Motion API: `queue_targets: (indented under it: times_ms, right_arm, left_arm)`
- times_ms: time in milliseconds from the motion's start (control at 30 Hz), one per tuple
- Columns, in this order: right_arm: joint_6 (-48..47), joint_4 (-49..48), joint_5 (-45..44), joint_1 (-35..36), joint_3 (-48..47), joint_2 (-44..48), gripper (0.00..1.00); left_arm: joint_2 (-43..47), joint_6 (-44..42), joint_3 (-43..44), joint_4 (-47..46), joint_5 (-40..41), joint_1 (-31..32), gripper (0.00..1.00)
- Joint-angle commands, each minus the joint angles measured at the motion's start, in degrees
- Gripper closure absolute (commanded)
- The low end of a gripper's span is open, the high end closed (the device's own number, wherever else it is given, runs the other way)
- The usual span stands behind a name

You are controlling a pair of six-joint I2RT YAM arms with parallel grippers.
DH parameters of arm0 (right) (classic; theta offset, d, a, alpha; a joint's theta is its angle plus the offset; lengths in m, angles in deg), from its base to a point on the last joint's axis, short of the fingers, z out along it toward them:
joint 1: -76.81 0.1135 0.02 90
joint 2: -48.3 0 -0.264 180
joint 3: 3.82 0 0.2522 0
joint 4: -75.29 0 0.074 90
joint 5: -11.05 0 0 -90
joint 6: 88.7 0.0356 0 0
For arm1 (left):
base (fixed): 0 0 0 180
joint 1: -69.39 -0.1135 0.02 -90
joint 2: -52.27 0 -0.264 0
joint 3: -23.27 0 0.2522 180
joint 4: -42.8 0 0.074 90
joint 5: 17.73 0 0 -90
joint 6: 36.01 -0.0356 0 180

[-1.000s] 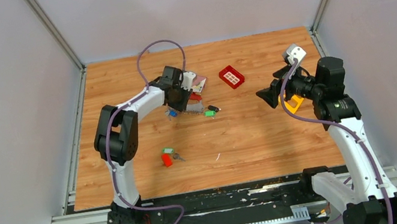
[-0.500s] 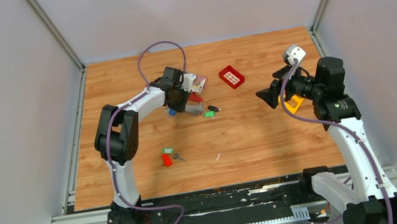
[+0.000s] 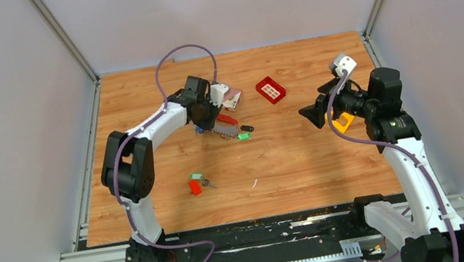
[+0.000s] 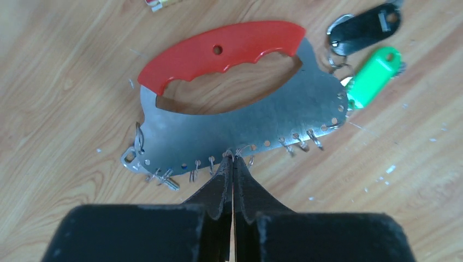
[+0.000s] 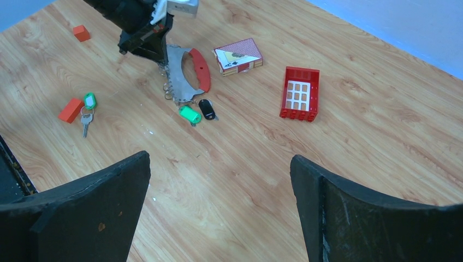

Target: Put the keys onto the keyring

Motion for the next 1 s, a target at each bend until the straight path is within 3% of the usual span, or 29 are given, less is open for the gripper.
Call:
queue_targets:
  times_ms: [0, 233, 433, 667, 833, 967]
  right_arm:
    - [-0.45, -2.27, 1.70, 0.12, -0.14, 0.62, 0.00]
    - [-0.59, -2.34, 2.52, 0.13, 0.09, 0.82, 0.00]
    - [-0.50, -2.96, 4.31, 0.13, 0.74, 0.93, 0.00]
    - [1.26, -6.16, 12.10, 0.50, 1.61, 0.01, 0.00]
    - [-0.56, -5.90, 15.09, 6.29, -1.22, -2.76, 0.00]
    - [-3.92, -4.19, 15.48, 12.69, -5.03, -6.41, 0.06]
  left_arm:
    - [8.45, -3.36, -0.98, 0.01, -4.64, 0.20, 1.00]
    - [12.74, -3.91, -3.80, -0.82, -11.20, 0.20, 1.00]
    - [14.82, -4.54, -6.26, -1.59, -22.58, 0.24, 1.00]
    - [25.38, -6.76, -10.88, -6.35, -36.28, 0.20, 1.00]
    - [31.84, -4.16, -12.89, -13.36, -41.51, 0.20, 1.00]
    - [35.59, 0.08, -14.77, -19.78, -45.65, 0.20, 1.00]
